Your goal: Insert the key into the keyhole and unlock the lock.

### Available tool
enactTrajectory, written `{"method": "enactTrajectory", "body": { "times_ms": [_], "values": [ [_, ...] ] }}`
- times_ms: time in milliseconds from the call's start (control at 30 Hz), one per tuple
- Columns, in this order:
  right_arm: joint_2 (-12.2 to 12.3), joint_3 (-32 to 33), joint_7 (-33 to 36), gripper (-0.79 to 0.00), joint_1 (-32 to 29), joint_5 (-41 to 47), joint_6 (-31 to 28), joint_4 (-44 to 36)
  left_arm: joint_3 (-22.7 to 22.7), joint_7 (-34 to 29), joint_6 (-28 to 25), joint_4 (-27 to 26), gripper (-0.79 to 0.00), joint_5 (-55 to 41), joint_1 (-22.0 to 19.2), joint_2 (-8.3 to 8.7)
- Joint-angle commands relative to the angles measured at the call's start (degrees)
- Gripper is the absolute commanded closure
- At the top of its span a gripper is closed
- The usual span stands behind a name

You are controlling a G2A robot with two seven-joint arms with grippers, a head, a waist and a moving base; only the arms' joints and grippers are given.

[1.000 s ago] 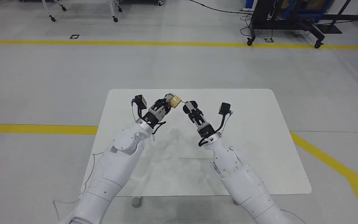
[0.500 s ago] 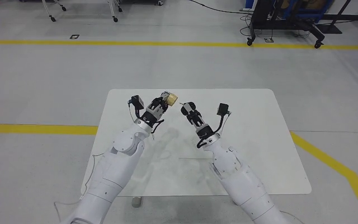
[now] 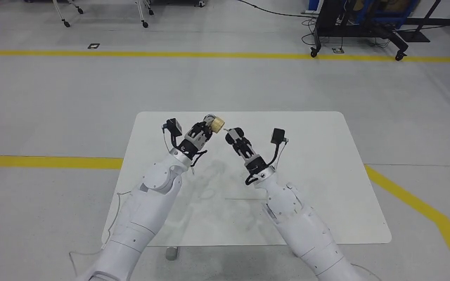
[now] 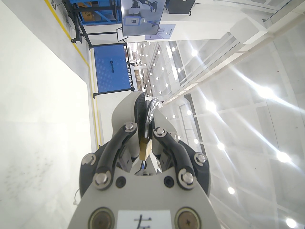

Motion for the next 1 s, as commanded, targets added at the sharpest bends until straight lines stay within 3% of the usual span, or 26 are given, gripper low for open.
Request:
{"method": "enactTrajectory", "body": {
  "times_ms": [0,967],
  "values": [
    [-0.1,-0.1,0.1,0.000,0.1,0.1,0.0,0.1,0.0,-0.4,0.1,0.2,0.000,0.0,-0.1,-0.05],
    [-1.0,1.1,-1.1,0.000,0.4,-0.3,-0.1,1.1,-0.3,-1.5,0.7,0.5,0.000,0.8,-0.2,-0.87]
  ]
}}
